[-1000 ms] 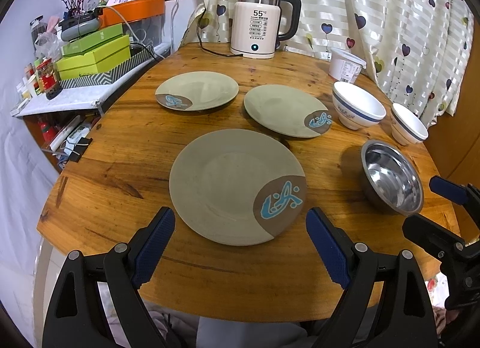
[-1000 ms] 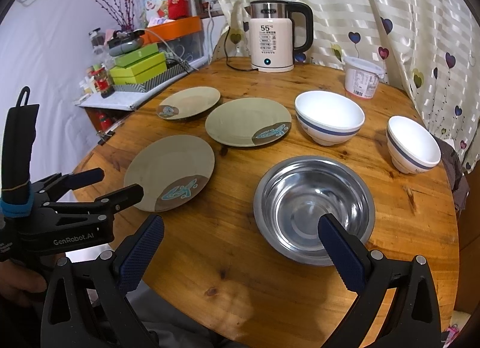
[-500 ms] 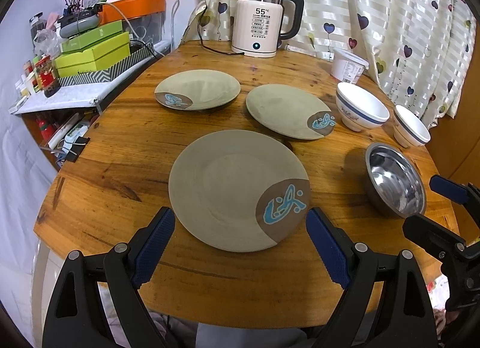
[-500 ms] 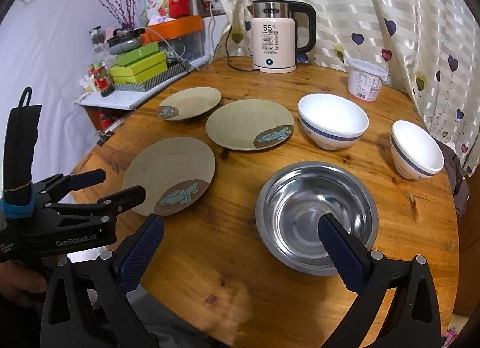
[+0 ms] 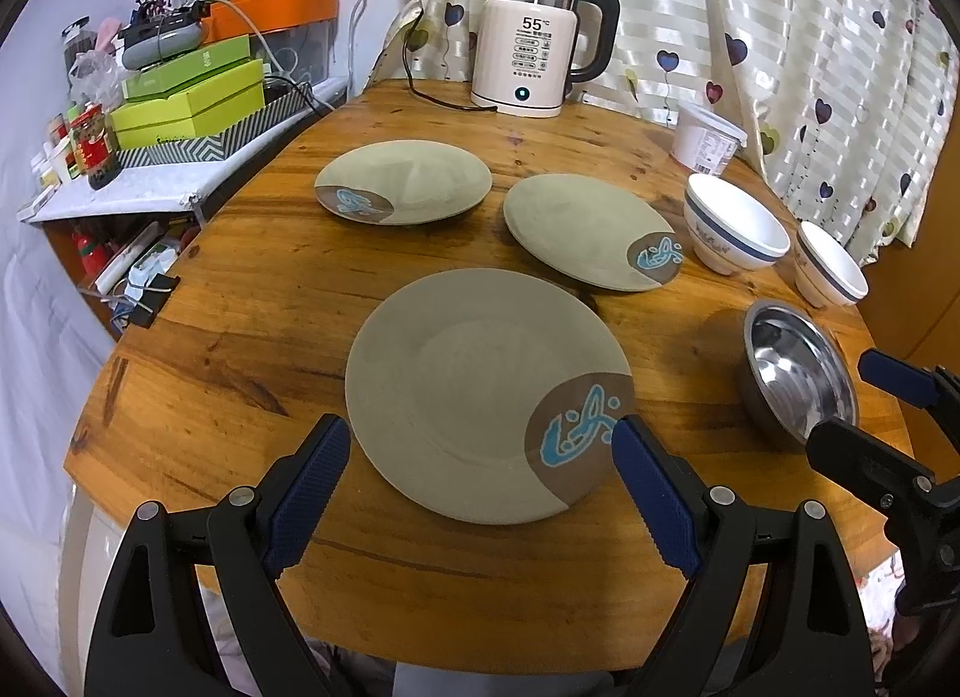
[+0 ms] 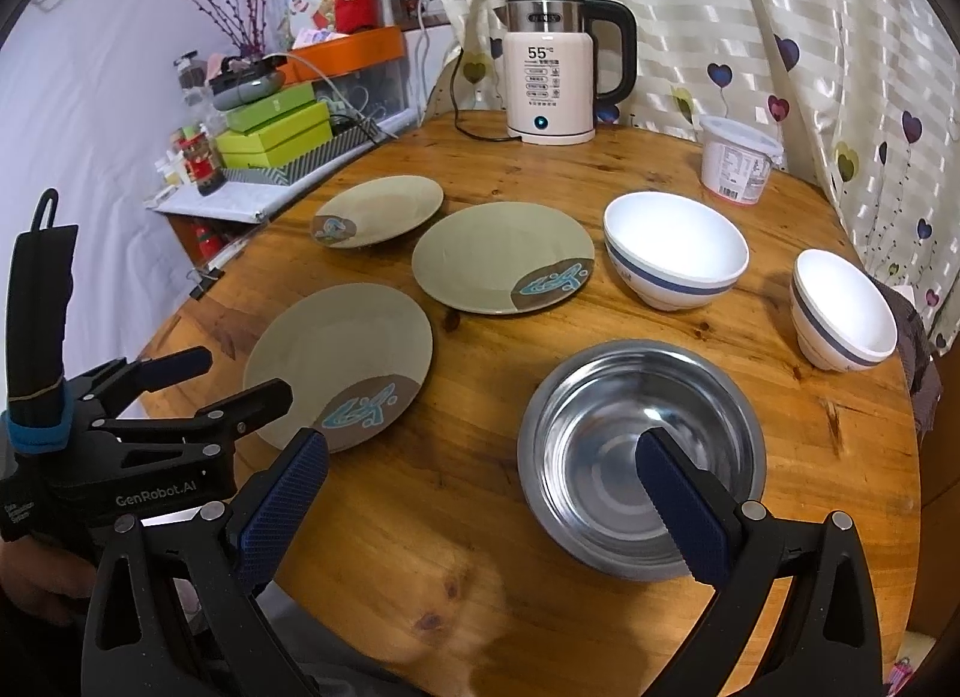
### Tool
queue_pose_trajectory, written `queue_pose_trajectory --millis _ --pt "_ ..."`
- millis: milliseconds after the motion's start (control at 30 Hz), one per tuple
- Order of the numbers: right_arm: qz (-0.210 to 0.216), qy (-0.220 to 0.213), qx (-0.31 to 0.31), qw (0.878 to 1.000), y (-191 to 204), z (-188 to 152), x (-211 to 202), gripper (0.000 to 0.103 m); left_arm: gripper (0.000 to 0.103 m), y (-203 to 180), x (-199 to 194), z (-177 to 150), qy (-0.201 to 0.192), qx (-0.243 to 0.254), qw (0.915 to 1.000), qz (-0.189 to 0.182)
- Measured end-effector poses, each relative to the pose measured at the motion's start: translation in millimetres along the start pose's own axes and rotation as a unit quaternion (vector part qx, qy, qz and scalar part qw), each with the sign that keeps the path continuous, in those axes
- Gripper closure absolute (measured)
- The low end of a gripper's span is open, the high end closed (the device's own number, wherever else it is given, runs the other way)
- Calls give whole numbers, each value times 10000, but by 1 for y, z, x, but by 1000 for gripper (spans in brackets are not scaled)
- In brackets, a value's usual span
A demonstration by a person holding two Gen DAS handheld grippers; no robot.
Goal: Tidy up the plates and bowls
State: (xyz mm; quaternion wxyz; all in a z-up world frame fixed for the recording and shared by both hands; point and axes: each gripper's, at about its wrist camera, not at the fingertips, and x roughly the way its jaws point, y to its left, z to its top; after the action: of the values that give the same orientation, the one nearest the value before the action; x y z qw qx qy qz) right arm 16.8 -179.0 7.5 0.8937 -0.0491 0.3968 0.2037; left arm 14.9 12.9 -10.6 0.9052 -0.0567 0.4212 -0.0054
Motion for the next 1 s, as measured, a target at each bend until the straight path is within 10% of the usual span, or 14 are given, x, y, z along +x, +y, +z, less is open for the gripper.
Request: queue_pose_trajectory --millis 1000 --pt "433 242 -41 9988 23 71 48 5 21 63 14 42 -169 -512 9985 -34"
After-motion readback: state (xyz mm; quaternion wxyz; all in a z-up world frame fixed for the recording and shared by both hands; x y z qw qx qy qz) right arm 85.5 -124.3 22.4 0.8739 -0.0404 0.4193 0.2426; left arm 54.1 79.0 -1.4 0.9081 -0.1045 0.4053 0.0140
